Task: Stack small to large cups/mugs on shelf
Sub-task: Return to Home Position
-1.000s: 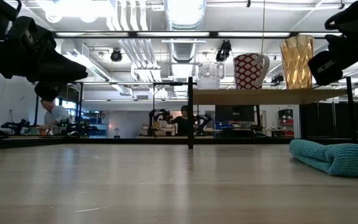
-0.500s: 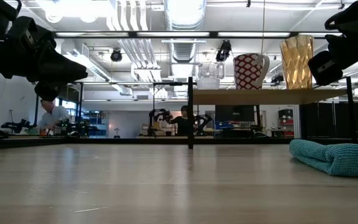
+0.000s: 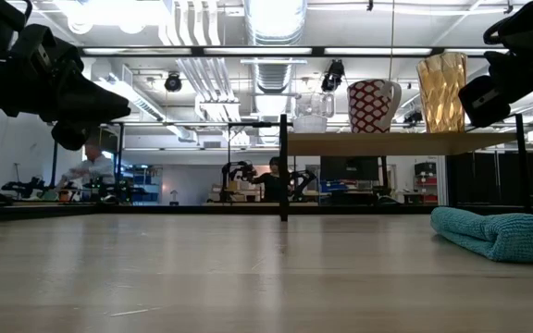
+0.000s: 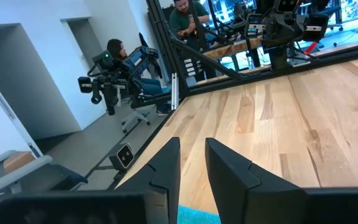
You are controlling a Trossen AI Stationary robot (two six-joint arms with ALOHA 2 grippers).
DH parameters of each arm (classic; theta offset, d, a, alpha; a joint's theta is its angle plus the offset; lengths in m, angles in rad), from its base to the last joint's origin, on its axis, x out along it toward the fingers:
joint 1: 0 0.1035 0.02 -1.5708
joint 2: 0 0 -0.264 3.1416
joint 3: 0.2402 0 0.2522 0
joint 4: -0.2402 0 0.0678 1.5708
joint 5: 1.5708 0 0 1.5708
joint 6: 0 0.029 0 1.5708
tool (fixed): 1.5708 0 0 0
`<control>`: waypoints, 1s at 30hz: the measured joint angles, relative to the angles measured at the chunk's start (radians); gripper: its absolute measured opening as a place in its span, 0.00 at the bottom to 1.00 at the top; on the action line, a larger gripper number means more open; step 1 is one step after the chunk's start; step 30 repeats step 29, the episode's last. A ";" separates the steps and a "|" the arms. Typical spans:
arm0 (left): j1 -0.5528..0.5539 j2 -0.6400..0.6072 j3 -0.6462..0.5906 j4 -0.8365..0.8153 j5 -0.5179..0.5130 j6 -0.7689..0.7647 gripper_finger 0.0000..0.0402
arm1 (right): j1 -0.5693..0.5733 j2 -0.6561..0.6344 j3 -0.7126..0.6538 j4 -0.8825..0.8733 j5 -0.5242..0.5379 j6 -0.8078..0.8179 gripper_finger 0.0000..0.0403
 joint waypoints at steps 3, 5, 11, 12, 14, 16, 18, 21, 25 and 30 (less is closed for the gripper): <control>0.000 0.000 0.000 0.000 0.000 0.000 0.17 | 0.000 0.000 0.000 0.000 0.000 0.000 0.18; 0.000 0.000 0.000 0.000 0.000 0.000 0.17 | 0.000 0.000 0.000 0.000 0.000 0.000 0.19; 0.001 0.000 0.000 0.000 0.000 0.000 0.17 | 0.000 0.000 0.000 0.000 0.000 0.000 0.19; 0.001 0.000 0.000 0.000 0.000 0.000 0.17 | 0.000 0.000 0.000 0.000 0.000 0.000 0.19; 0.001 0.000 0.000 0.000 0.000 0.000 0.17 | 0.000 0.000 0.000 0.000 0.000 0.000 0.18; 0.001 0.000 0.000 0.000 0.000 0.000 0.17 | 0.000 0.000 0.000 0.000 0.000 0.000 0.17; 0.001 0.000 0.000 0.000 0.000 0.000 0.17 | 0.000 0.000 0.000 0.000 0.000 0.000 0.17; 0.001 0.000 0.000 0.000 0.000 0.000 0.17 | 0.000 0.000 0.000 0.000 0.000 0.000 0.17; 0.001 0.000 0.000 0.000 0.000 0.000 0.17 | 0.000 0.000 0.000 0.000 0.000 0.000 0.18; 0.001 0.000 0.000 0.000 0.000 0.000 0.17 | 0.000 0.000 0.000 0.000 0.000 0.000 0.20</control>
